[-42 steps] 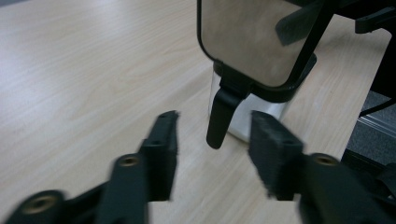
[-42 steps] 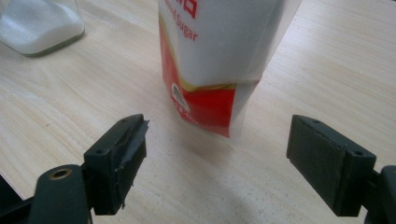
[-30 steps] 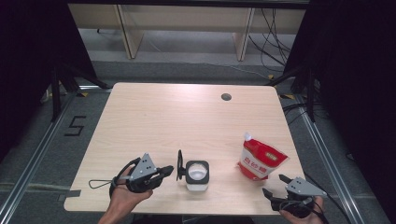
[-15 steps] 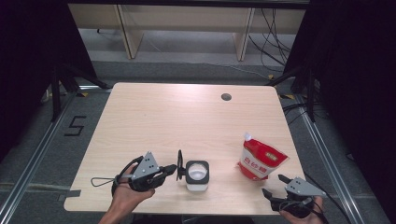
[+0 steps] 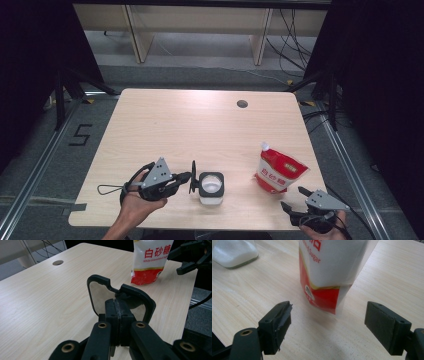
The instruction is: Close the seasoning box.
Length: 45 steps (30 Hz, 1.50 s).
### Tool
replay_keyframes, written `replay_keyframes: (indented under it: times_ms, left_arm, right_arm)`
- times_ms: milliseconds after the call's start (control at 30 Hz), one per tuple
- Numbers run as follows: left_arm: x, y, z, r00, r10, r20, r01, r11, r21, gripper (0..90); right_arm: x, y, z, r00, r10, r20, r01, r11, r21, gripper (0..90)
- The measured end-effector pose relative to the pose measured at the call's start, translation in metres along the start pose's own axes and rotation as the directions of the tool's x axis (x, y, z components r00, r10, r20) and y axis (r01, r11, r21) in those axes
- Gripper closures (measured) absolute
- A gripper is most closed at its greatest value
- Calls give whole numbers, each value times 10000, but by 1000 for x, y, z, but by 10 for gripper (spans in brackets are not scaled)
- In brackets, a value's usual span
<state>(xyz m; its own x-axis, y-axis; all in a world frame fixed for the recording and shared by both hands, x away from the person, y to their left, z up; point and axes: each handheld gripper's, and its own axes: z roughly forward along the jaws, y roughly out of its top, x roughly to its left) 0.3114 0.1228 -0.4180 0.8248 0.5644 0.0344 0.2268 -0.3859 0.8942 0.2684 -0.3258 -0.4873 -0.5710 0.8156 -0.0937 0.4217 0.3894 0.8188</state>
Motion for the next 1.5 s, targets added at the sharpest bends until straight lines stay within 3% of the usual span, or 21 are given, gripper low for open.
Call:
replay_keyframes:
  times_ms: [67, 367, 400, 467, 633, 667, 800, 833, 867, 1000, 1033, 1100, 1133, 1200, 1233, 1300, 1333, 1400, 1500]
  left_arm:
    - [-1, 1, 3, 10000, -9, 90, 8, 10000, 28, 881]
    - [-9, 7, 17, 9989, 300, 365, -309, 9992, 250, 878]
    - [-9, 7, 18, 9986, 331, 400, -340, 9992, 218, 878]
    - [-10, 7, 21, 9989, 164, 441, -174, 9996, 238, 877]
    - [-11, 8, 26, 9980, 352, 518, -370, 9987, 342, 877]
    - [-12, 7, 27, 9983, 226, 529, -243, 9992, 315, 877]
    - [-14, 7, 31, 9975, 333, 618, -359, 9985, 415, 878]
    - [-14, 7, 33, 9972, 319, 669, -348, 9985, 430, 878]
    - [-15, 7, 34, 9972, 354, 661, -386, 9981, 478, 878]
    - [-16, 5, 40, 9959, 382, 816, -430, 9974, 581, 878]
    - [-18, 4, 42, 9964, 214, 816, -261, 9981, 565, 878]
    - [-18, 3, 44, 9953, 382, 888, -440, 9970, 636, 878]
    - [-19, 2, 45, 9956, 238, 902, -299, 9973, 665, 878]
    - [-19, 1, 46, 9945, 353, 983, -427, 9964, 735, 877]
    - [-20, 0, 47, 9949, 290, 968, -370, 9959, 821, 877]
    - [-21, -2, 49, 9947, 283, 989, -362, 9962, 792, 877]
    - [-21, -3, 50, 9949, 285, 971, -369, 9956, 864, 877]
    - [-20, -4, 51, 9939, 314, 1054, -408, 9953, 877, 877]
    - [-20, -4, 50, 9944, 353, 994, -451, 9941, 982, 877]
  right_arm:
    - [1, 0, 0, 9998, 164, -57, -164, 9999, 25, 220]
    - [-1, 0, 0, 10000, -66, 14, 66, 9998, -167, 219]
    - [2, 0, -1, 9997, 218, 51, -217, 9997, -96, 219]
    - [2, 0, -1, 9997, 217, 57, -216, 9997, -83, 219]
    - [2, 0, -1, 9996, 281, 48, -281, 9996, -72, 219]
    - [1, 0, -1, 9999, 115, 18, -115, 9999, -126, 219]
    - [1, 0, -1, 9998, 183, -1, -183, 9998, -94, 219]
    - [-1, 0, 0, 10000, -49, 9, 49, 9999, -163, 218]
    - [2, 0, -1, 9997, 262, 10, -261, 9996, -82, 218]
    - [2, 0, -1, 9996, 297, 5, -297, 9995, -86, 216]
    - [2, 0, -1, 9995, 311, 1, -311, 9995, -94, 216]
    - [1, 1, -1, 9999, 121, 15, -121, 9998, -167, 215]
    - [2, 0, -1, 9998, 183, 8, -183, 9997, -144, 215]
    - [2, 0, -1, 9998, 182, 0, -182, 9997, -155, 215]
    - [0, 1, 0, 10000, -8, -34, 7, 9998, -220, 214]
    - [0, 1, 0, 10000, -8, -24, 8, 9998, -221, 214]
    - [2, 0, -1, 9997, 255, -27, -256, 9996, -138, 214]
    - [0, 1, -1, 9999, -147, 68, 148, 9997, -186, 214]
    - [0, 1, -1, 9999, -153, 48, 153, 9997, -178, 214]
